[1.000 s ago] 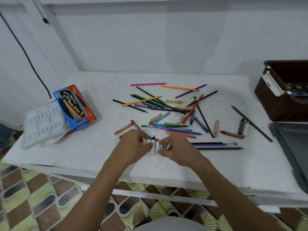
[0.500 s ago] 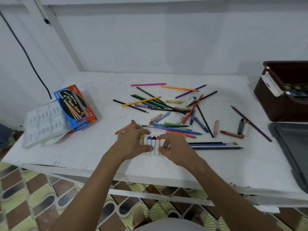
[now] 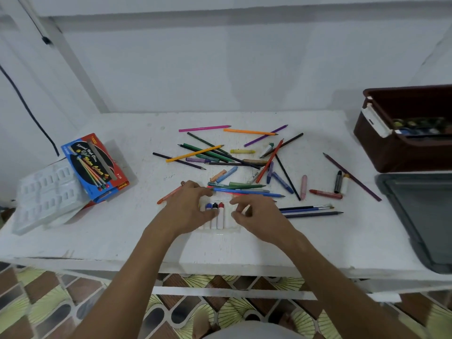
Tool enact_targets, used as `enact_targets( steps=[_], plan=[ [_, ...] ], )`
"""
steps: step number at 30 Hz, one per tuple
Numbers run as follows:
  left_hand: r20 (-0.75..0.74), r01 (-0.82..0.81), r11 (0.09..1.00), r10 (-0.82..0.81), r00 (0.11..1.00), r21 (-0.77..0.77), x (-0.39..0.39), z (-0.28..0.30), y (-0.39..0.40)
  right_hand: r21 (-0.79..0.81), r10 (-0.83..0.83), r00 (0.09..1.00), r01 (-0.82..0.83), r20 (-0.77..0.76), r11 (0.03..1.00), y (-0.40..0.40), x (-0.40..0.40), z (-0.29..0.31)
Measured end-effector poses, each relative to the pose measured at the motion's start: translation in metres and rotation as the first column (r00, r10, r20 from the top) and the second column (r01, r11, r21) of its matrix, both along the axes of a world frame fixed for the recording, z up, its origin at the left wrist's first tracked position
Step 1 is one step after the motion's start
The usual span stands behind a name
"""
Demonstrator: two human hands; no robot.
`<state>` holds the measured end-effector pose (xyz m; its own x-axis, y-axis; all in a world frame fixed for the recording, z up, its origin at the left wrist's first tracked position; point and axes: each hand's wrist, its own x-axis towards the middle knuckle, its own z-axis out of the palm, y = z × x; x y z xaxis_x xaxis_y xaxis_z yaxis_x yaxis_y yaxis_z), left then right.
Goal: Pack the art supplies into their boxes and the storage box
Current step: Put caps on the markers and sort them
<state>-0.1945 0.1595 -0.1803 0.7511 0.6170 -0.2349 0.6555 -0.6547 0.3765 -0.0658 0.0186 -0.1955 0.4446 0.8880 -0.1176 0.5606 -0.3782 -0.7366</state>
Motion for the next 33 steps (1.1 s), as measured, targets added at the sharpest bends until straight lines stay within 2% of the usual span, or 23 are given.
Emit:
enact_targets(
  steps=[7, 14, 21, 27, 33],
  plan=[
    [0.149, 0.078, 0.997, -0.077, 0.986, -0.003, 0.056, 0.003, -0.001, 0.093, -0.257, 0.966, 0.253, 0.039, 0.963, -0.038, 0.062, 0.013],
    [0.280, 0.113, 0.993, -0.115, 0.953, 0.026, 0.137, 0.003, -0.009, 0.135, -0.535, 0.838, 0.521, 0.107, 0.843, -0.080, 0.125, 0.009],
    [0.249, 0.029, 0.997, -0.045, 0.968, 0.066, 0.202, -0.004, 0.015, 0.098, -0.698, 0.699, 0.692, 0.157, 0.715, -0.104, 0.157, 0.000],
    [0.146, 0.057, 0.998, -0.061, 0.987, 0.026, 0.225, -0.005, 0.019, -0.032, -0.725, 0.675, 0.734, 0.139, 0.678, -0.102, 0.164, -0.008],
    [0.007, 0.098, 0.994, -0.098, 0.995, 0.048, 0.232, -0.010, 0.017, -0.083, -0.730, 0.674, 0.738, 0.112, 0.670, -0.098, 0.169, -0.010]
  ],
)
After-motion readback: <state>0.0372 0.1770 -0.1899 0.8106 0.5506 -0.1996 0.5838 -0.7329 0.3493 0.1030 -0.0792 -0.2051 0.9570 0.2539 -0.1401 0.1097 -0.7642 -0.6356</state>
